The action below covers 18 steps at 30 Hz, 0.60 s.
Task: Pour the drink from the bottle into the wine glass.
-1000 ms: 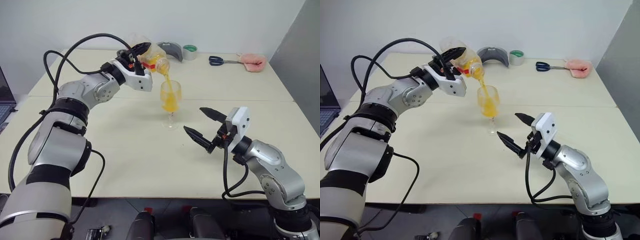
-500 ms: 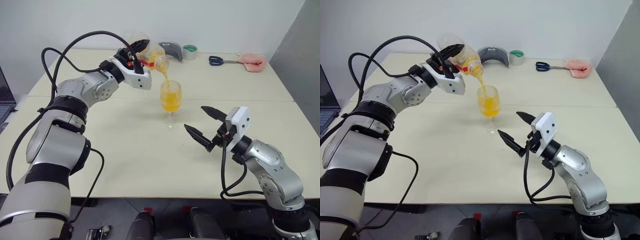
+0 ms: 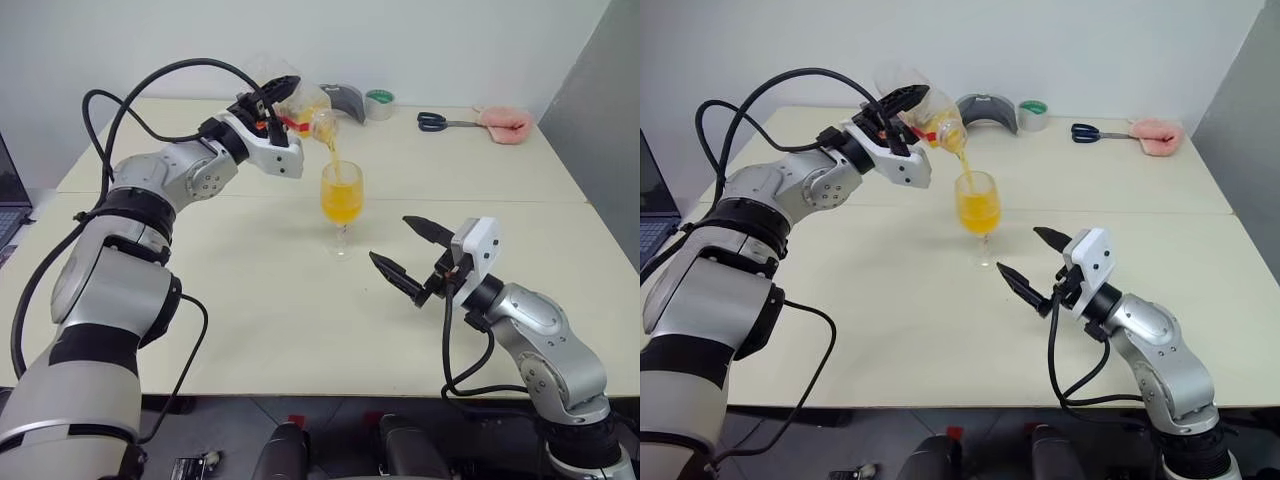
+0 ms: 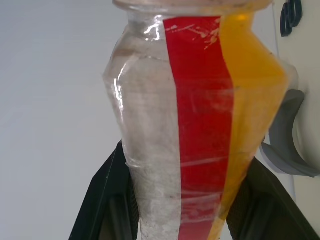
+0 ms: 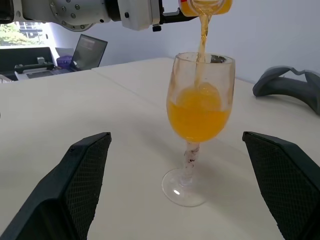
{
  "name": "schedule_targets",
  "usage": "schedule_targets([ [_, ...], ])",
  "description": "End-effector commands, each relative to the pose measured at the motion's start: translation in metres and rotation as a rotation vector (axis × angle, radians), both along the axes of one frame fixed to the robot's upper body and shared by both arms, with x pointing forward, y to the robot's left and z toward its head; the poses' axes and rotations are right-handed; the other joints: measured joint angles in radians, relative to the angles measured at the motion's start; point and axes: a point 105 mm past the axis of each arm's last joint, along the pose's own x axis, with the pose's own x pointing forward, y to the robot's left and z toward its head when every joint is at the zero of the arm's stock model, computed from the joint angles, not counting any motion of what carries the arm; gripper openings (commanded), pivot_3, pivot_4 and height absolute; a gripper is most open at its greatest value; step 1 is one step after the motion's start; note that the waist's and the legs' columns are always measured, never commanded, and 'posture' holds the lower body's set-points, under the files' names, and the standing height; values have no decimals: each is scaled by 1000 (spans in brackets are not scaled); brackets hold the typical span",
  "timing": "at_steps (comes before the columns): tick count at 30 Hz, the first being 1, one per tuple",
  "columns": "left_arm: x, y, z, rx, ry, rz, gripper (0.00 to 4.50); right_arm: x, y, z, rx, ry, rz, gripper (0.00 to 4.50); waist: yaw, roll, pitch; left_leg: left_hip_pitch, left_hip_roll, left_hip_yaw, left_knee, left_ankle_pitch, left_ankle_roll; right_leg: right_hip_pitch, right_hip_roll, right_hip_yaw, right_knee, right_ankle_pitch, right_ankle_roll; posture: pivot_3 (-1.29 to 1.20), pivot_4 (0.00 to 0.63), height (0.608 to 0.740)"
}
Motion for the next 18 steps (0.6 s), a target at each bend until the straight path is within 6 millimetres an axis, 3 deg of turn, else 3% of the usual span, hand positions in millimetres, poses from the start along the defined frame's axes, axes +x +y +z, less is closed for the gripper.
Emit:
schedule_targets([
  [1,-3,2,24,-20,-71,0,1744,-4,2,9,4,-49,13,4500,0,0,0,0,0,0,0,0,0,0,0,0,0,0,0,0,150,740],
  [18,-3,-6,21,-94,-31,-30,1744,-4,4,9,8,-53,11,4500,0,0,0,0,0,0,0,0,0,0,0,0,0,0,0,0,150,740],
])
